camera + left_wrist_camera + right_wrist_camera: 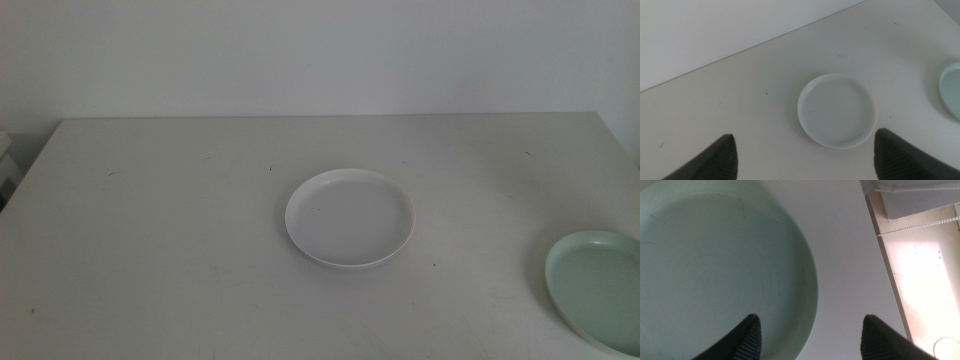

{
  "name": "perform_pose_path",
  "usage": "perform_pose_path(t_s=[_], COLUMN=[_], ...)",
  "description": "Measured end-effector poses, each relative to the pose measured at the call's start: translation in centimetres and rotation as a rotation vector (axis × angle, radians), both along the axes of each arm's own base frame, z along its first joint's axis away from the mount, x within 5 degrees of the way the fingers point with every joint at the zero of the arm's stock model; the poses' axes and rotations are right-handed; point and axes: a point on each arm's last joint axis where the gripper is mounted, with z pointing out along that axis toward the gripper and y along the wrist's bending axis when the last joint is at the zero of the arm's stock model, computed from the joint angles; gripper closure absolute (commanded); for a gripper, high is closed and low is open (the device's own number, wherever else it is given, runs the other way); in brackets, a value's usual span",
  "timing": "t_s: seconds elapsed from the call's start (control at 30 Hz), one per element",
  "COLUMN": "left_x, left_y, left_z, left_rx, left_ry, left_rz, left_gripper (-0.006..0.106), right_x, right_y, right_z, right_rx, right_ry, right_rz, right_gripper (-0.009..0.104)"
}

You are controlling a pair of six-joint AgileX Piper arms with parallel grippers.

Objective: Stack the three bowls on top of each other.

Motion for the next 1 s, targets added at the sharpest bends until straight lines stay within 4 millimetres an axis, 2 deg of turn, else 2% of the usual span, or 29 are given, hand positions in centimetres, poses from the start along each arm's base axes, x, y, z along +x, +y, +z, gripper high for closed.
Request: perform_pose_path(t_s=[0.33, 0.47, 1.0], left_x=[0.0, 0.0, 0.0], left_y=[0.0, 0.0, 0.2], left_z=[0.0, 0.0, 0.0], left_rx=[0.003, 0.003, 0.016], left_ry=[0.000, 0.000, -0.002], left_rz=[0.002, 0.002, 0.010], left_gripper=[-0.005, -0.005, -0.005], right_x=[3.1, 3.9, 5.0], right_y=[-1.6, -2.0, -2.4], right_z=[-3.8, -4.7, -8.2], right_rx=[0.028, 0.019, 0.049], right_ry=[0.077, 0.065, 0.100], right_rz=[0.013, 0.012, -0.003], right_gripper=[0.051, 0.051, 0.055])
